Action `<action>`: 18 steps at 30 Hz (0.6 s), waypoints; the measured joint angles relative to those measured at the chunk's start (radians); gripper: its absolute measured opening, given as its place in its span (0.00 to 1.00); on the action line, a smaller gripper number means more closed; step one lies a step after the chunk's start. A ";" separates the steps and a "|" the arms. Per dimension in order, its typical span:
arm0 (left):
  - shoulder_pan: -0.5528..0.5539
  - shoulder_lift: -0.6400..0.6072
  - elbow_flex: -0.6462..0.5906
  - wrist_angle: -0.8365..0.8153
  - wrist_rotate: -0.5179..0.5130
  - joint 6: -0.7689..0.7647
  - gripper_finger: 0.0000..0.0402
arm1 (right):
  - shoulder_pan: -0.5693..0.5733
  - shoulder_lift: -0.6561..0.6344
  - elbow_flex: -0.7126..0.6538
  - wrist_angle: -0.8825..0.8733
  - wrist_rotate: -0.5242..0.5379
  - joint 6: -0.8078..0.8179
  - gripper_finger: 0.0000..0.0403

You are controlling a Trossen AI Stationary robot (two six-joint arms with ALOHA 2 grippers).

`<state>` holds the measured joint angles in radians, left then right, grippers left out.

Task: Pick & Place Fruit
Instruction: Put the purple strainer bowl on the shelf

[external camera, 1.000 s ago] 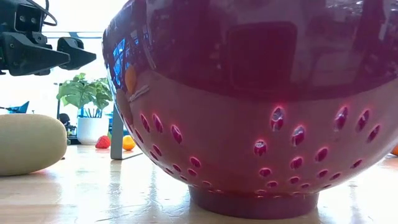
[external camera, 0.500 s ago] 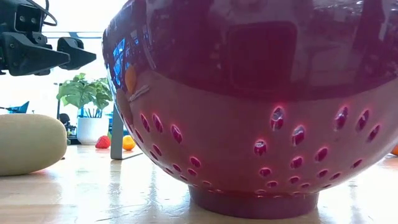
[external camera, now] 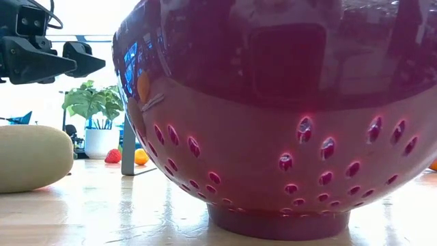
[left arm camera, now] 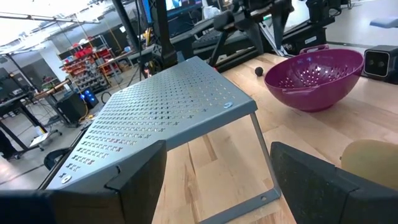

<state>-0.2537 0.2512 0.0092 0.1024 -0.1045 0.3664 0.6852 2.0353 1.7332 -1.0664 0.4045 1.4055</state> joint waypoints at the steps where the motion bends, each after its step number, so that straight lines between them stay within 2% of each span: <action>1: 0.000 0.000 0.000 0.000 0.000 0.000 0.73 | 0.000 0.004 0.000 0.000 -0.006 0.003 0.40; 9: 0.000 0.000 0.000 -0.001 0.000 0.000 0.73 | 0.000 0.025 -0.002 0.005 -0.021 0.017 0.45; 18: 0.000 0.000 0.000 -0.002 0.000 0.000 0.73 | 0.000 0.029 -0.043 0.020 -0.020 0.049 0.39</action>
<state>-0.2536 0.2512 0.0092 0.1003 -0.1047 0.3664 0.6849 2.0640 1.6902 -1.0464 0.3843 1.4550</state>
